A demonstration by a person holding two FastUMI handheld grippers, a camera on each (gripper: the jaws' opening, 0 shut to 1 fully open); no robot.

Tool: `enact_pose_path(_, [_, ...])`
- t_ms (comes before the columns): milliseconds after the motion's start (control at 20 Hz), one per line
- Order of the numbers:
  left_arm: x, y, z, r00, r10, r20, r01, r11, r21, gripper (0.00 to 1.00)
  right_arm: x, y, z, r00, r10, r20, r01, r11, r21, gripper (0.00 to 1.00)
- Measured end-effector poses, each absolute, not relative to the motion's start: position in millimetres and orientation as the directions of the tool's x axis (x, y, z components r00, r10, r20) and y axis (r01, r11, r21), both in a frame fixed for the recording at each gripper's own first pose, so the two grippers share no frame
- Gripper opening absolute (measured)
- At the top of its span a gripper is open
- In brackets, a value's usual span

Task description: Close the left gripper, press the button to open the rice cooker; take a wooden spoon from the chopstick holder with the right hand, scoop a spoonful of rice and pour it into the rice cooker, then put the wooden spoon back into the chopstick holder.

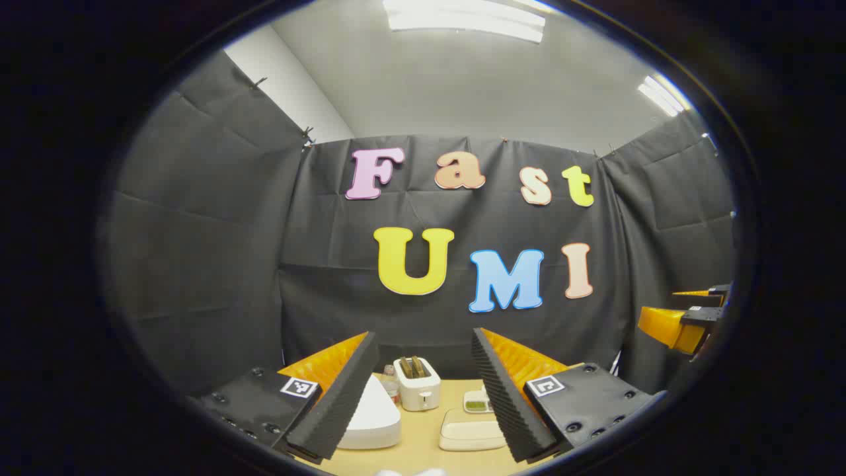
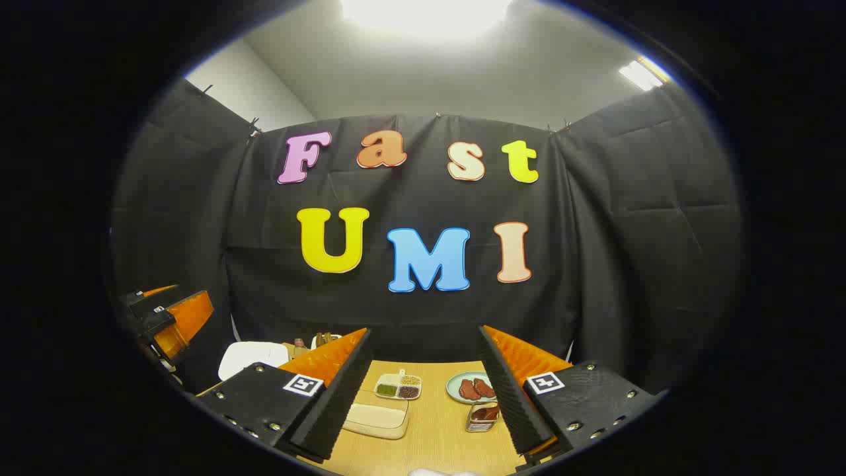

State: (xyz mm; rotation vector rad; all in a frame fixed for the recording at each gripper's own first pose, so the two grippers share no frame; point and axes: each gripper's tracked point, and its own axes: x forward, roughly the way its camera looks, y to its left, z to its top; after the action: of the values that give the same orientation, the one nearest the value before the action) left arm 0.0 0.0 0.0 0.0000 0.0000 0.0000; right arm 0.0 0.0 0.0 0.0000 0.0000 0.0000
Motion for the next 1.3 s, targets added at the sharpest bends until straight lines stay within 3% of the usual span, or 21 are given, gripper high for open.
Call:
enact_pose_path(800, [-0.6, 1.8, 0.3, 1.0, 0.013, -0.001, -0.013, 1.0, 0.014, 0.98, -0.4, -8.7, -0.5, 1.0, -0.01, -0.003, 0.01, 0.999, 0.035, 0.96])
enact_pose_path(1100, [13.2, 20.1, -18.6, 0.997, 0.053, -0.056, -0.052, 0.998, 0.019, 0.96, 4.1, -5.8, -11.6, 0.999, -0.007, -0.037, 0.009, 0.999, 0.038, 0.96])
enact_pose_path(1300, [26.6, 45.4, -37.7, 0.987, 0.122, -0.107, -0.126, 0.992, -0.029, 0.14, 8.6, -2.2, -14.5, 0.999, -0.012, -0.047, 0.013, 1.0, 0.012, 0.96])
